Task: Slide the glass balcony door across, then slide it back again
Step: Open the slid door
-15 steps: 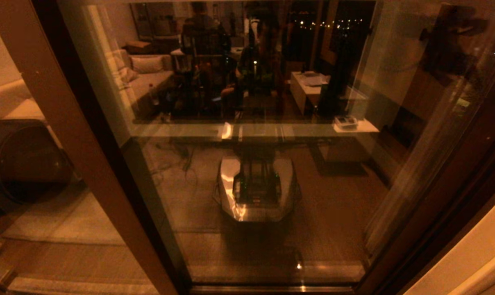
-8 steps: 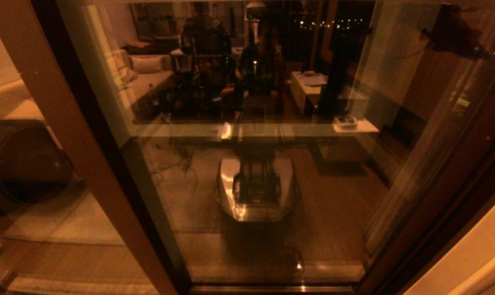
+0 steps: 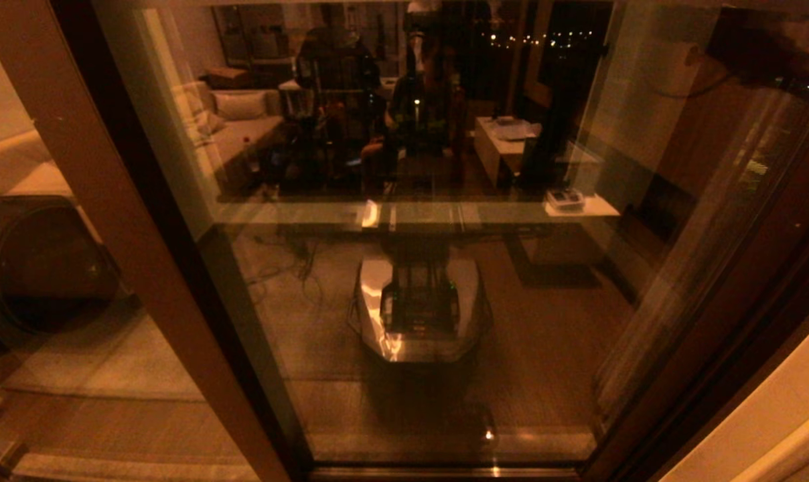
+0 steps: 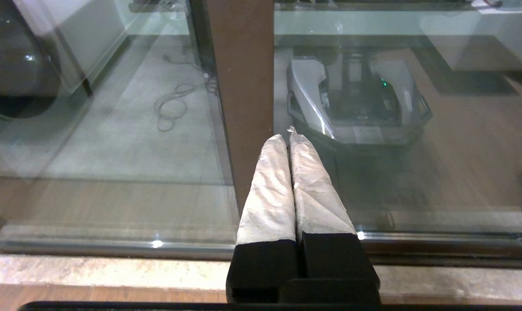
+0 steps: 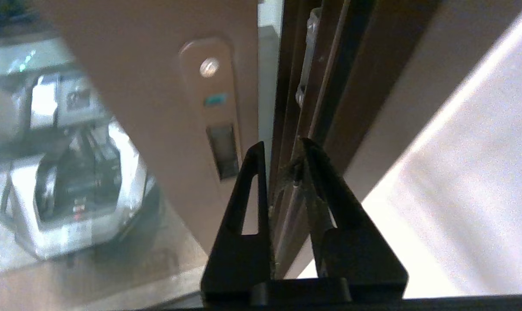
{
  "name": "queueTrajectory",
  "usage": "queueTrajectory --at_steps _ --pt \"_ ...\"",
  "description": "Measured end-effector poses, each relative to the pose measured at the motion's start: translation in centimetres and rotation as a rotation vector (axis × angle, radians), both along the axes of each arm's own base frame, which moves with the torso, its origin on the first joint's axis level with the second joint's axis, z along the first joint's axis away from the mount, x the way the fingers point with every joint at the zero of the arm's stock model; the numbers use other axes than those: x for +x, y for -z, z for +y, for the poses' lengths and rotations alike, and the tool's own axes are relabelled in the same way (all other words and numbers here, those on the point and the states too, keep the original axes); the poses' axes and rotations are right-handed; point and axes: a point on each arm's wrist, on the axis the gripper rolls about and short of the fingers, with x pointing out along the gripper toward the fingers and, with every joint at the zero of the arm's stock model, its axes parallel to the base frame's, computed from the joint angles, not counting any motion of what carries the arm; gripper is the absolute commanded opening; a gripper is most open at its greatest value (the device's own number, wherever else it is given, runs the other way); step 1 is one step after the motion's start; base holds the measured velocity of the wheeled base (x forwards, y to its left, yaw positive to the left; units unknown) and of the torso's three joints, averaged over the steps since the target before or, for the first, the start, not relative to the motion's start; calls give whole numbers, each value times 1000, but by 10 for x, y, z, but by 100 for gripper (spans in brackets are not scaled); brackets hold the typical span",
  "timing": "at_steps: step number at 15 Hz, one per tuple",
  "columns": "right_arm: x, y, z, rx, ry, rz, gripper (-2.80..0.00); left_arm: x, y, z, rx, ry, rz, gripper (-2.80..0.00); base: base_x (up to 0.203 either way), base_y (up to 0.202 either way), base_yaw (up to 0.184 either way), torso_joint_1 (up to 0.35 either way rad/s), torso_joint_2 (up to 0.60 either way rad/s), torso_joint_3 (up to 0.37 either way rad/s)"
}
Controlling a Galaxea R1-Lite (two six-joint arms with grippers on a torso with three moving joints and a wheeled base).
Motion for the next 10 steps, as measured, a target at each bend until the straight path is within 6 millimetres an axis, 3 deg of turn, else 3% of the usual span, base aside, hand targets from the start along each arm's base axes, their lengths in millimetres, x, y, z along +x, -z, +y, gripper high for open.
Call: queueTrajectory --at_steps 4,10 --pt "24 8 -5 35 -7 -1 -280 0 0 0 0 0 0 -280 0 0 0 0 0 0" --pt "43 18 -15 20 47 2 -280 0 0 0 0 0 0 -280 0 0 0 0 0 0"
